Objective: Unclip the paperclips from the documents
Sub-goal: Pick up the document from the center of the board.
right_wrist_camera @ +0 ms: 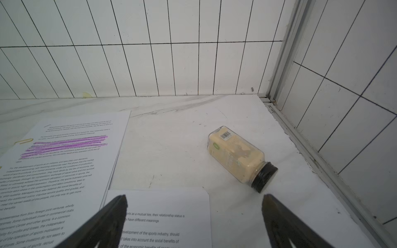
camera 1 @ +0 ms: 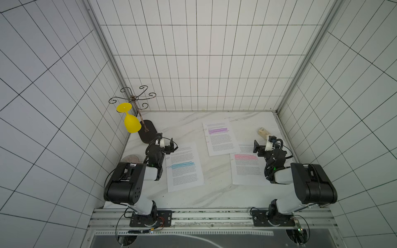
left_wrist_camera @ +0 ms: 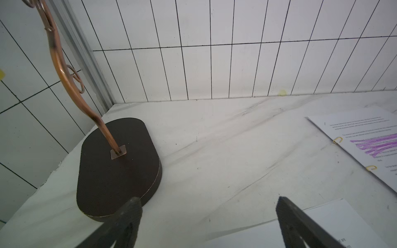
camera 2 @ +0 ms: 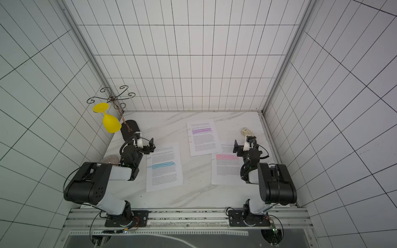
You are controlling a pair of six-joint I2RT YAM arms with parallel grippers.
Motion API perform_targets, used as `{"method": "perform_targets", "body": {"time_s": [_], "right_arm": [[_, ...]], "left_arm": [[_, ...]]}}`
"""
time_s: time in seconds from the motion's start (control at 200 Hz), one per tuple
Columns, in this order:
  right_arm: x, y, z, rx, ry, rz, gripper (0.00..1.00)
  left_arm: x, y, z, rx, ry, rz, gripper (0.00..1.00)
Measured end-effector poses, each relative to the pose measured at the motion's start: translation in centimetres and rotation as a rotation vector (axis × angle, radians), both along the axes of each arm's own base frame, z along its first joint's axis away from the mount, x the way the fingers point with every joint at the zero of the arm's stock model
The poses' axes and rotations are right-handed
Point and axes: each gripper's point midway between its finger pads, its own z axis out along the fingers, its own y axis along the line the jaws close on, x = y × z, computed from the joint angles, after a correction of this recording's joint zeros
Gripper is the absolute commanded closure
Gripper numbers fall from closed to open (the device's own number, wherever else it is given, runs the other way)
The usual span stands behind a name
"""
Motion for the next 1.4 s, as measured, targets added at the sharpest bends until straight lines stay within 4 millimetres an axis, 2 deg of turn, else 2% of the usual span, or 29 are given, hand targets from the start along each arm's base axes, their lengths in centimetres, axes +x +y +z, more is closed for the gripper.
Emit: {"method": "perform_targets", "body": {"time_s": [1.399], "right_arm": [[-0.01, -0.35, -0.01, -0.003, 0.001, -0.020, 0.01]], "left_arm": [[-0.04, 0.65, -0.18, -0.003, 0.007, 0.039, 0.02]]}}
